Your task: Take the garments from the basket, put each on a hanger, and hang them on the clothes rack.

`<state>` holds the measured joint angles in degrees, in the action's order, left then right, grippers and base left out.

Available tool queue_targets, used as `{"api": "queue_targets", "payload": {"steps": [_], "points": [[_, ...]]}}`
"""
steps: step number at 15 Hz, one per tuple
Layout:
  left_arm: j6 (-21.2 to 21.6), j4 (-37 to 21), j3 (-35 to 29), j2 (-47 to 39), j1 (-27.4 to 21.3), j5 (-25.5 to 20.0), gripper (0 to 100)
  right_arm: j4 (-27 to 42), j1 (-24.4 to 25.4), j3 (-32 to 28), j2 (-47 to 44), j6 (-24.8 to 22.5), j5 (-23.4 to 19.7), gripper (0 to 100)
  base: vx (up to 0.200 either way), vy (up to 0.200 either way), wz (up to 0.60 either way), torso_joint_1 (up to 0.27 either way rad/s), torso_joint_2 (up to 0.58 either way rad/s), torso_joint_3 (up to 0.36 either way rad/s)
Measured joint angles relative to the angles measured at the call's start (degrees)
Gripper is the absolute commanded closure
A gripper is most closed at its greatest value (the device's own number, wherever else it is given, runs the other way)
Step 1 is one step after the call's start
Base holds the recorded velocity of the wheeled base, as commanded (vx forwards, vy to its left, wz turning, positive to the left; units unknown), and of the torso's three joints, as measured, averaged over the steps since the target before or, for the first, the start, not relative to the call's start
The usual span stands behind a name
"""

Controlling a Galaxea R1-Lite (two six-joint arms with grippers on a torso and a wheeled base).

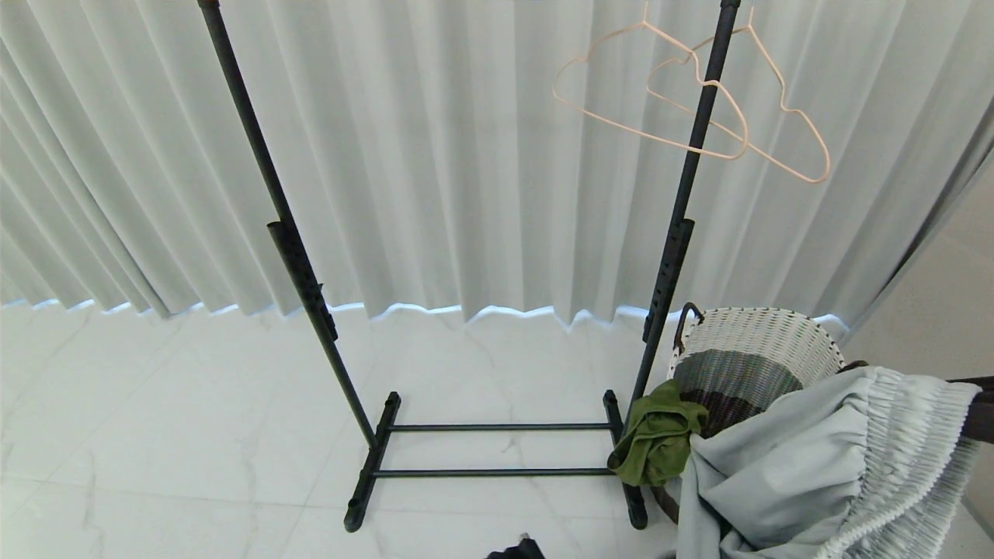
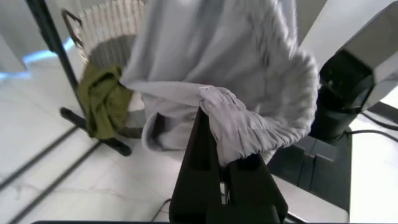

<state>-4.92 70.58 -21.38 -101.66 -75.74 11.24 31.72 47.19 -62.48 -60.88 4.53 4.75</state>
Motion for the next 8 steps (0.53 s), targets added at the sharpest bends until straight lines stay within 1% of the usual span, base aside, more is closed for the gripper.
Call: {"api": "queue_targets", "payload": {"steps": [2,3,4,6,7,8], "points": [[1.07,-5.88,0.33,6.75,0.13,0.02,100,-0.30,0.07,0.02,0.05,-1.19,-1.52,100,0.000,0.000,0.00,0.000,0.00,0.000],[1.26,-9.91,0.35,10.31,0.22,0.00,100,-0.33,0.07,0.02,-0.11,-2.00,-2.16,100,0.000,0.000,0.00,0.000,0.00,0.000],[1.40,-15.71,0.02,14.51,0.35,0.00,100,-0.35,0.07,0.00,-0.41,-2.76,-2.35,100,0.000,0.000,0.00,0.000,0.00,0.000],[1.48,-30.11,-2.26,23.10,0.66,-0.05,100,-0.93,0.07,0.02,-1.22,-3.43,-2.49,100,0.000,0.000,0.00,0.000,0.00,0.000],[1.45,-39.11,-4.61,28.01,0.91,-0.09,100,-2.55,0.07,0.27,-1.77,-3.75,-2.52,100,0.000,0.000,0.00,0.000,0.00,0.000],[1.43,-46.69,-7.23,32.23,1.07,-0.13,100,-4.16,0.07,0.68,-2.34,-3.89,-2.55,100,0.000,0.000,0.00,0.000,0.00,0.000]]}}
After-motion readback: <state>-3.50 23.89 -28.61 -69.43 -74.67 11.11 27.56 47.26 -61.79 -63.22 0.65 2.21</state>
